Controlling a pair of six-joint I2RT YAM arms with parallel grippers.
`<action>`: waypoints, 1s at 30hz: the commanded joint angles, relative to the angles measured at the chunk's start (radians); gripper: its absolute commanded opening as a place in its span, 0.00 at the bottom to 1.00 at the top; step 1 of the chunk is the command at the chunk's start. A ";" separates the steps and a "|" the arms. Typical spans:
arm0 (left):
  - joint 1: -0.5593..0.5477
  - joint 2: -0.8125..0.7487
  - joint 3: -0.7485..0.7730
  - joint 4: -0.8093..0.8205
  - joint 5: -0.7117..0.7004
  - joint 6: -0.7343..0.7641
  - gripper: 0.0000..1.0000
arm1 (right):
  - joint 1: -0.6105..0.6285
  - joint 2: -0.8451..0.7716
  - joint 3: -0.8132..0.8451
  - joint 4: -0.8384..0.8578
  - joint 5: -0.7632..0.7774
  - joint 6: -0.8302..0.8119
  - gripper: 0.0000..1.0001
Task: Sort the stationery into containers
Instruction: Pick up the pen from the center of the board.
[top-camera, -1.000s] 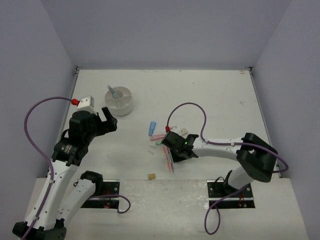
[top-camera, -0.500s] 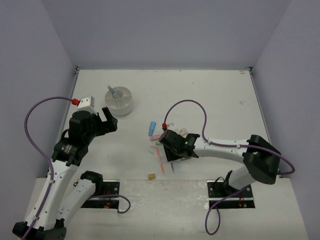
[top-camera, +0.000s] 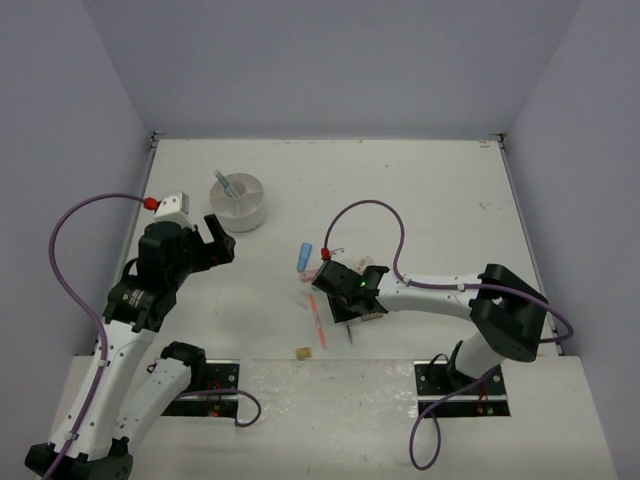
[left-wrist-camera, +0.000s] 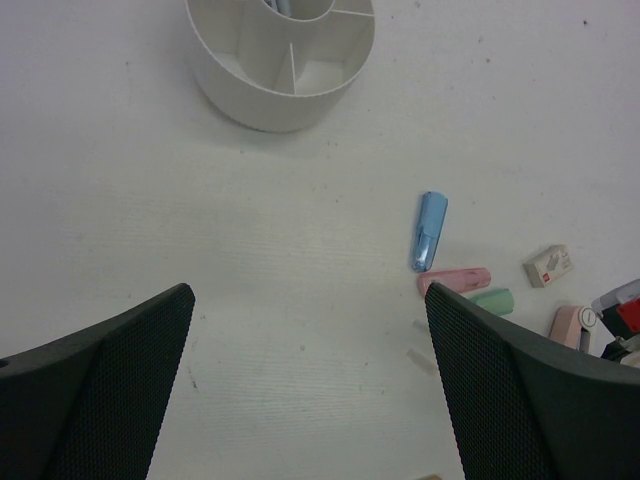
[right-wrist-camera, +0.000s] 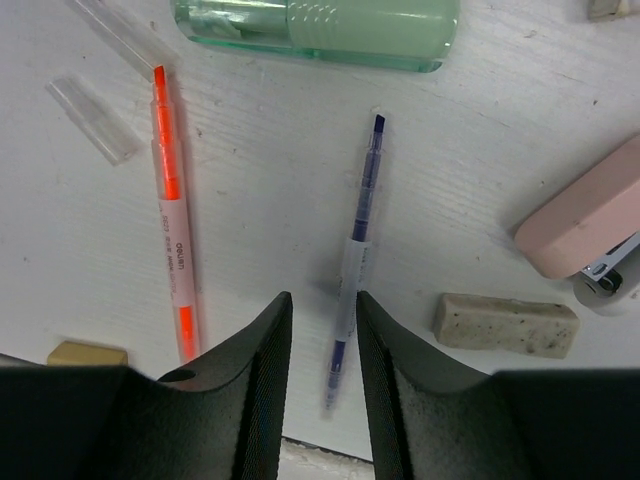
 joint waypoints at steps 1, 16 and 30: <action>0.003 0.000 -0.002 0.042 0.025 0.032 1.00 | 0.005 0.004 0.010 -0.024 0.054 0.038 0.33; 0.003 0.019 0.002 0.039 0.033 0.032 1.00 | -0.002 0.102 0.008 0.005 0.043 0.038 0.09; -0.182 0.180 0.101 -0.063 -0.203 -0.235 1.00 | -0.016 -0.194 0.001 -0.105 0.132 0.041 0.00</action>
